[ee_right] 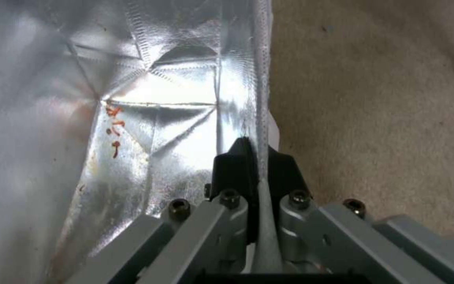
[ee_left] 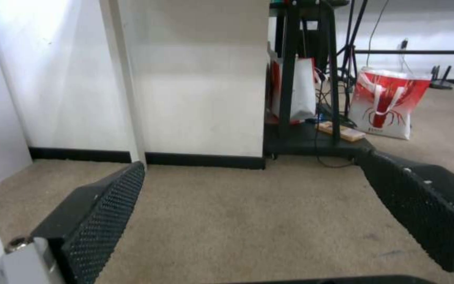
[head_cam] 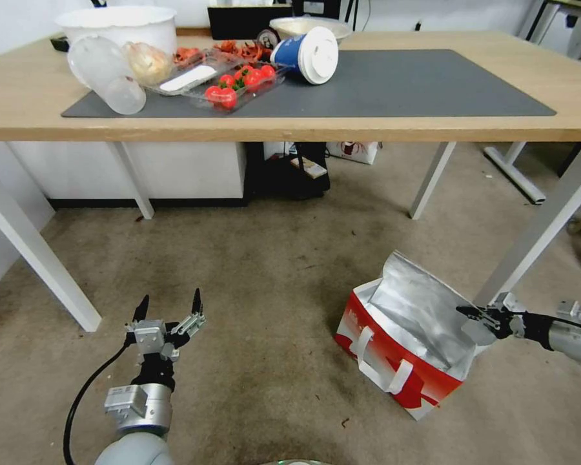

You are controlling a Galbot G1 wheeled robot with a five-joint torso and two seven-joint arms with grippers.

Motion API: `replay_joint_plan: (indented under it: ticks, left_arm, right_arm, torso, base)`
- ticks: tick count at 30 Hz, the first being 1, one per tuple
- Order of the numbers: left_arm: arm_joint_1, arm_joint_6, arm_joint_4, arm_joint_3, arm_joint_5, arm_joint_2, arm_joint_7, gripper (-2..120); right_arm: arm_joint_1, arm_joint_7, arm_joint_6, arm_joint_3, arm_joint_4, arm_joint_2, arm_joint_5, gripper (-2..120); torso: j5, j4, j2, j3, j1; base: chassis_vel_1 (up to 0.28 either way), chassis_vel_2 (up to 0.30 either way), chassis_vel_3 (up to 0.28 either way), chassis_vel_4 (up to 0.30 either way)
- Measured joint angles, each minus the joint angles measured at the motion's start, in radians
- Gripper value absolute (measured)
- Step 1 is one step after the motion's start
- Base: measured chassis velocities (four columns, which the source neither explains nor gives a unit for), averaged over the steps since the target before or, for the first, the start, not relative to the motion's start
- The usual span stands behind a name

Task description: Pick up the food delivery bag from the floor and place it on the table.

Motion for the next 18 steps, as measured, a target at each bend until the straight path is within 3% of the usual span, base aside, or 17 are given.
replay_joint_plan:
  ticks: [11,18]
  left_arm:
    - [-0.007,0.002,0.002,-0.001,-0.003,0.003,-0.006,100]
    - [-0.013,0.007,-0.003,-0.001,-0.013,0.007,-0.012,100]
  right_arm:
    - [-0.083,0.025,0.012,0.047,0.098,-0.037,0.102,0]
    - [-0.192,0.048,-0.013,0.121,0.25,-0.102,0.201,0]
  torso:
    - [0.0001,0.0,0.0,0.0,0.0]
    - [0.0,-0.0002,0.0,0.0,0.0]
  base:
    - [0.0,0.0,0.0,0.0]
    - [0.0,0.0,0.0,0.0]
